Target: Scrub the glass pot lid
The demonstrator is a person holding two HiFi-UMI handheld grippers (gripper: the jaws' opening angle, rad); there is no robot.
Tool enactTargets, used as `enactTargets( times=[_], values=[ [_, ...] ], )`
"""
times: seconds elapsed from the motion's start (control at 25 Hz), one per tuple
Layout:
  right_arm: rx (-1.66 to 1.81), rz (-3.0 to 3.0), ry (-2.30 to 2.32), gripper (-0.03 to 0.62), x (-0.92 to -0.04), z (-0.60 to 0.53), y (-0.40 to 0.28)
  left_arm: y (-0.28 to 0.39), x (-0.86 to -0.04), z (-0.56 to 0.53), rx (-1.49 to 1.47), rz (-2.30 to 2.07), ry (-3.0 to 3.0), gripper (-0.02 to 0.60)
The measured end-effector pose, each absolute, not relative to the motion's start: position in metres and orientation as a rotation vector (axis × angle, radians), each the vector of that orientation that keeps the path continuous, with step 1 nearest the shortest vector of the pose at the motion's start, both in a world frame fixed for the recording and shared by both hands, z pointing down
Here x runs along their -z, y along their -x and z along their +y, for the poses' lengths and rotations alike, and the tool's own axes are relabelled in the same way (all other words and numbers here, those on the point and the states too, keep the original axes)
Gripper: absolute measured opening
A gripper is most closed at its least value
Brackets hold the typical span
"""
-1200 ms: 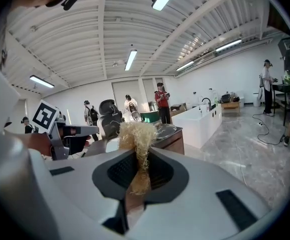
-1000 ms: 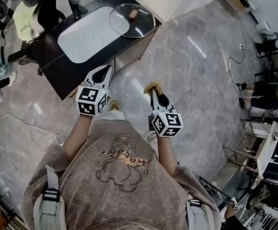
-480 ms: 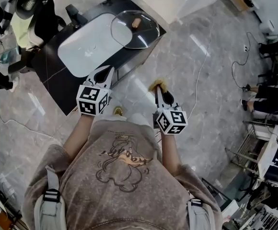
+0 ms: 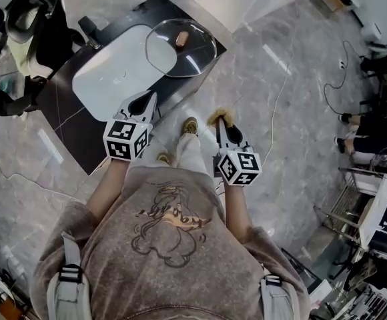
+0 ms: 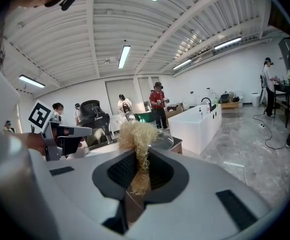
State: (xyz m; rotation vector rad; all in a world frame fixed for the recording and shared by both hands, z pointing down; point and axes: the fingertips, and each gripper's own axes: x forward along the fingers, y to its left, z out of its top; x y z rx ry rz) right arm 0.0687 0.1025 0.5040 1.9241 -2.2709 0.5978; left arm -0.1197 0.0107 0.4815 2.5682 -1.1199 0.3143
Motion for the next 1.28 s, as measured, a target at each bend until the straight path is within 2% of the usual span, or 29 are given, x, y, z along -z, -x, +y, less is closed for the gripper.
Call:
enactTargets(
  times=[0.92,1.28],
  values=[
    [-0.603,-2.392,-1.744,0.048,-0.500,-0.082,-0.167,0.030,-0.483,-0.153,-0.364,-1.273,-2.502,0.017],
    [-0.625,-2.452,-1.612,0.048,-0.503,-0.117,-0.151,0.028,-0.476,-0.176,-0.348,-1.342,-2.446,0.018]
  ],
)
